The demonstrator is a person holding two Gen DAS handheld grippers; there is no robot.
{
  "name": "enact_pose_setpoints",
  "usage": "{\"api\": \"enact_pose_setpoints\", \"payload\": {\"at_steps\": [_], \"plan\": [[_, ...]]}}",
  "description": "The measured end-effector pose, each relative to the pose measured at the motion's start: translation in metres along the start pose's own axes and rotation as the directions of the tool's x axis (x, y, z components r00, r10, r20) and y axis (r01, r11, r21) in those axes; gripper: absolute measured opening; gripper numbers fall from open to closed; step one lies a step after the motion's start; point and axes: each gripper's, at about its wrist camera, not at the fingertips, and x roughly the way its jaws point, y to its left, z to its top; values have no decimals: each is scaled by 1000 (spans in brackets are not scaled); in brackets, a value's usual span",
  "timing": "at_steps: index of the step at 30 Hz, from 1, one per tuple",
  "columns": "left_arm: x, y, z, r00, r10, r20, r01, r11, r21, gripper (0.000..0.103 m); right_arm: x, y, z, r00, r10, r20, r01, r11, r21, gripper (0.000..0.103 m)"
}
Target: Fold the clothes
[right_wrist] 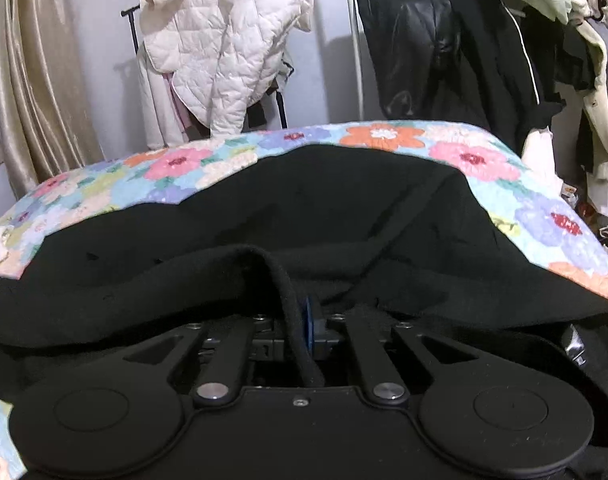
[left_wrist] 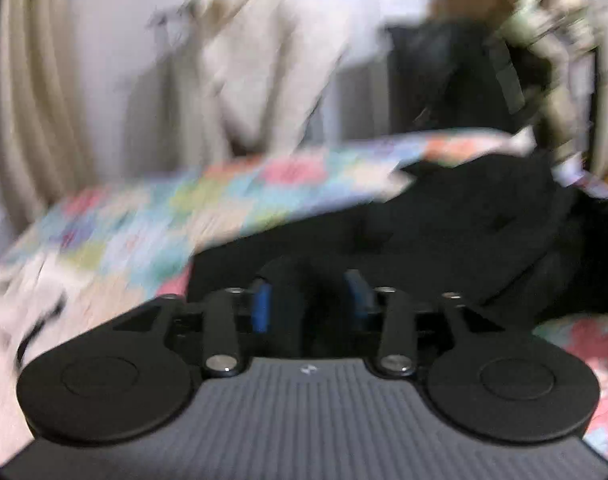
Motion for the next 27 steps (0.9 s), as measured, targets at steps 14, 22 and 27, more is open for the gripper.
{"api": "enact_pose_setpoints", "payload": {"at_steps": [14,22,27], "plan": [[147,-74,-4,900,-346,-266,358,934,-1,86,-116,6,-60,982,108,154,-151,939,309,71],[139,-63,-7,905,-358,-229,355,933,-55,86,-102,5,-142,998,29,-54,-6,923,386,72],[141,-61,-18,917,-351,-191,345,936,-64,88,-80,6,-131,996,85,16,-85,915,395,72]]}}
